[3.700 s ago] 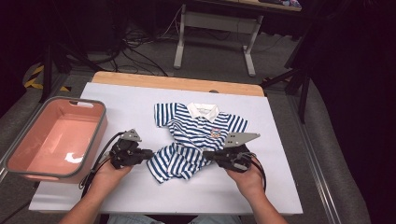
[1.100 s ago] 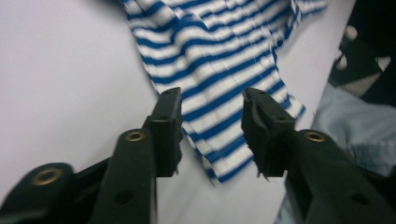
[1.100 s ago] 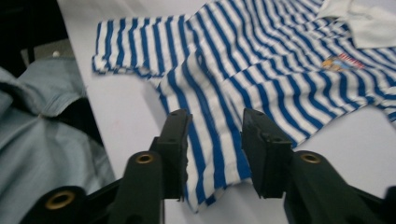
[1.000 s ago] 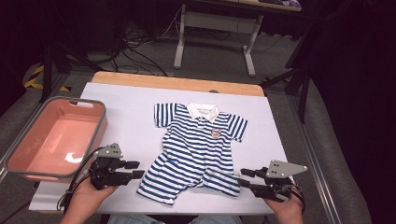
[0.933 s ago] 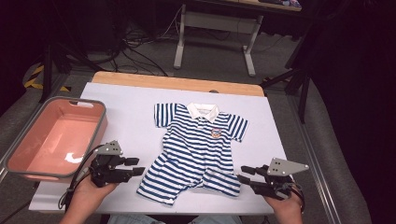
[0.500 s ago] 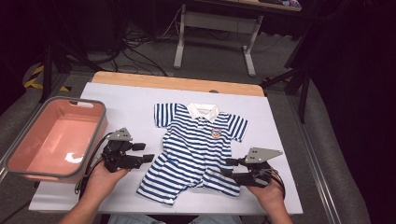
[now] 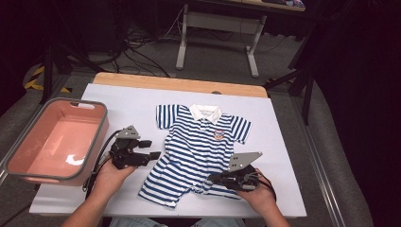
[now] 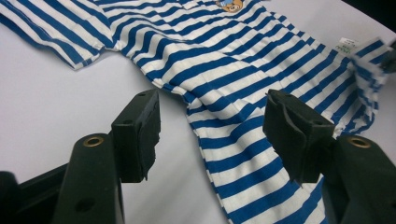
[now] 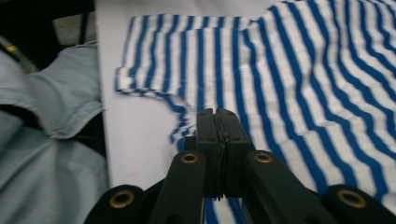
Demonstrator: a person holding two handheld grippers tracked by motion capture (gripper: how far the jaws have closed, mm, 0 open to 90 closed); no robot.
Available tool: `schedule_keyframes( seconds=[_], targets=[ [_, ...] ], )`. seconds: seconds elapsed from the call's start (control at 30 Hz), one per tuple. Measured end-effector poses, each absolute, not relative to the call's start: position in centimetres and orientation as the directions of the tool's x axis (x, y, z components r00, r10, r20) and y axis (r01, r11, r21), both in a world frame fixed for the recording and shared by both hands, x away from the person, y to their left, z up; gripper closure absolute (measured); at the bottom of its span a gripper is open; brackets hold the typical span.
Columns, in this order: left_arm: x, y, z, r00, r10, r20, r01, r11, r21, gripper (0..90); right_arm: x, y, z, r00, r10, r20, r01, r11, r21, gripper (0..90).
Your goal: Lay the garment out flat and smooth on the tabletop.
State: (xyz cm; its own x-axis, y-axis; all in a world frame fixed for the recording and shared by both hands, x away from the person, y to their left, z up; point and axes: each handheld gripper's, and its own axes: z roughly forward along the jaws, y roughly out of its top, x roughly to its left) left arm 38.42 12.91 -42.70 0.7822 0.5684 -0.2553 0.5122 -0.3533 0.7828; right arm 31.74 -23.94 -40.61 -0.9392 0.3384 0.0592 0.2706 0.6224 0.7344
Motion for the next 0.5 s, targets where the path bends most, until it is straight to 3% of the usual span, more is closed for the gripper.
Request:
schedule_keyframes(
  seconds=[0.1,0.23,0.33,0.37,0.5],
  targets=[
    [38.5,12.9,-42.8,0.781,0.570,-0.254,0.513,-0.354,0.782,38.5,30.2,-23.8,-39.9,-0.962,0.258,0.091,0.243,0.653,0.717,88.4],
    [38.6,12.8,-42.9,0.779,0.571,-0.260,0.518,-0.352,0.779,39.1,28.4,-24.2,-38.9,-0.978,0.175,0.116,0.204,0.661,0.722,79.4],
    [38.9,12.7,-43.0,0.777,0.573,-0.261,0.519,-0.349,0.780,39.1,27.7,-25.0,-37.7,-0.976,0.211,0.054,0.177,0.626,0.759,75.1],
    [39.0,12.6,-43.1,0.775,0.572,-0.269,0.525,-0.344,0.779,39.0,27.8,-25.3,-37.6,-0.970,0.240,0.033,0.178,0.617,0.766,68.8],
    [39.7,12.3,-43.2,0.770,0.575,-0.276,0.528,-0.332,0.781,38.0,29.9,-26.7,-37.9,-0.897,0.441,-0.026,0.255,0.565,0.785,55.4]
  ],
)
